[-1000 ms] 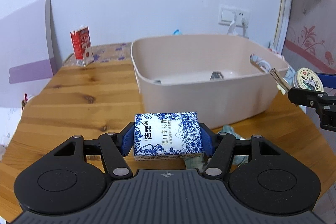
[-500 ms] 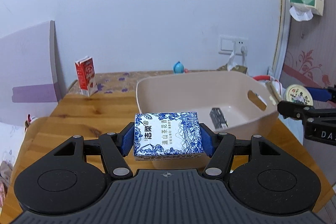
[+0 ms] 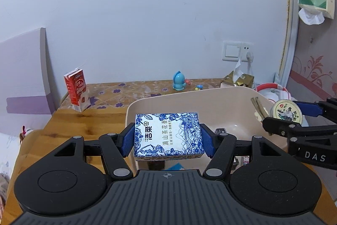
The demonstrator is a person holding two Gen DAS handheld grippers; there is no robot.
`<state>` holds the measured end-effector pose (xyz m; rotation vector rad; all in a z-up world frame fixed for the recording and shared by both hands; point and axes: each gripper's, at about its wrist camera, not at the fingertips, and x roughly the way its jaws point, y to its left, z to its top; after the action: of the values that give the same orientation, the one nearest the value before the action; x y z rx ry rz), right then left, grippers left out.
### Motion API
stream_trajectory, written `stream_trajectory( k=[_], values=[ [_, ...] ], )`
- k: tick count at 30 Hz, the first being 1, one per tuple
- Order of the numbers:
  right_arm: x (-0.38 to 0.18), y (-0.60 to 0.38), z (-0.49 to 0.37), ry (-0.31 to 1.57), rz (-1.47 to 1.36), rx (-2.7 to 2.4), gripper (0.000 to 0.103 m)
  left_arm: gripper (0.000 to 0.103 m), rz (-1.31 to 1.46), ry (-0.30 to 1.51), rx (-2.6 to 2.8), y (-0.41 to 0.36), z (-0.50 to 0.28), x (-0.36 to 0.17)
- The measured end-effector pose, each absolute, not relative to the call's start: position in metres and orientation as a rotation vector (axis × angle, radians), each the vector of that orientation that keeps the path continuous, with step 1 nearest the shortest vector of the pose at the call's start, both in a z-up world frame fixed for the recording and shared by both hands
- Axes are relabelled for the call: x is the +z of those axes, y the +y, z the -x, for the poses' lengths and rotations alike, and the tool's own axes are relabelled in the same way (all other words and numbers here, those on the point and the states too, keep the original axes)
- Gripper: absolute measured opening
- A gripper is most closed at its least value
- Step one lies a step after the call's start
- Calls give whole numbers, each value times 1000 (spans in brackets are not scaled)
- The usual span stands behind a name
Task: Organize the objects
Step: 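Carry the tissue pack and tin over the basket with both grippers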
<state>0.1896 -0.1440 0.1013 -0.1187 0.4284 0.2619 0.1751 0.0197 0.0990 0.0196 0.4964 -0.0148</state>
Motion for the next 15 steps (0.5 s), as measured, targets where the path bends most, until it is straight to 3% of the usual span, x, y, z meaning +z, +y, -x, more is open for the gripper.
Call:
stream_trajectory(
  k=[15],
  values=[
    [82,-147,-217,490,78,271,62,64,-52,559,-25,9,-209,72]
  ],
)
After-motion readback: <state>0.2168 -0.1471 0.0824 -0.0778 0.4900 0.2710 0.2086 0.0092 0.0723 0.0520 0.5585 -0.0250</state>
